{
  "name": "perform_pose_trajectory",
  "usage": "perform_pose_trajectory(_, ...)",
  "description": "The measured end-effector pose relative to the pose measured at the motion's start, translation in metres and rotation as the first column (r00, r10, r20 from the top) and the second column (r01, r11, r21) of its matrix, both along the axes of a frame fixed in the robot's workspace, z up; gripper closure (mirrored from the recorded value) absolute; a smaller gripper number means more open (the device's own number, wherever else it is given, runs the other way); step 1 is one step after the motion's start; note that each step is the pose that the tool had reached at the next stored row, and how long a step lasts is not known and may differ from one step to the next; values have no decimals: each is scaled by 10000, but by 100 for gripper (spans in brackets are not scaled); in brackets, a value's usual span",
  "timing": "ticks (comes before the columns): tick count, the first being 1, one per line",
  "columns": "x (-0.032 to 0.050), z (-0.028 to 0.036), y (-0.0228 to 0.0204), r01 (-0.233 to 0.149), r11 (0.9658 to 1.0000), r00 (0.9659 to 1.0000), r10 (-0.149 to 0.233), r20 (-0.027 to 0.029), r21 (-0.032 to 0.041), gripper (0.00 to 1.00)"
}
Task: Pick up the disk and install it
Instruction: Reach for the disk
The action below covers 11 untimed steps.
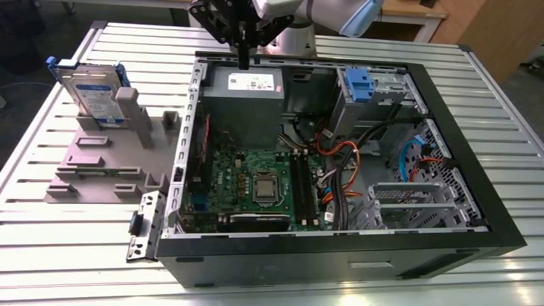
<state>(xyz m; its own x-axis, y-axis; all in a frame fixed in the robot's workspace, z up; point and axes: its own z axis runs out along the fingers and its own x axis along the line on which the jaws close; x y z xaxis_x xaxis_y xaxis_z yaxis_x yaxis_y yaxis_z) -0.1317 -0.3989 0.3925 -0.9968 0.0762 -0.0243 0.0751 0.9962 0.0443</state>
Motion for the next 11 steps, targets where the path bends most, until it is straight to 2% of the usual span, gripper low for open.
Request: perform_pose_trajectory(11,-16,-13,0,0,10000,10000,0,-52,0,89)
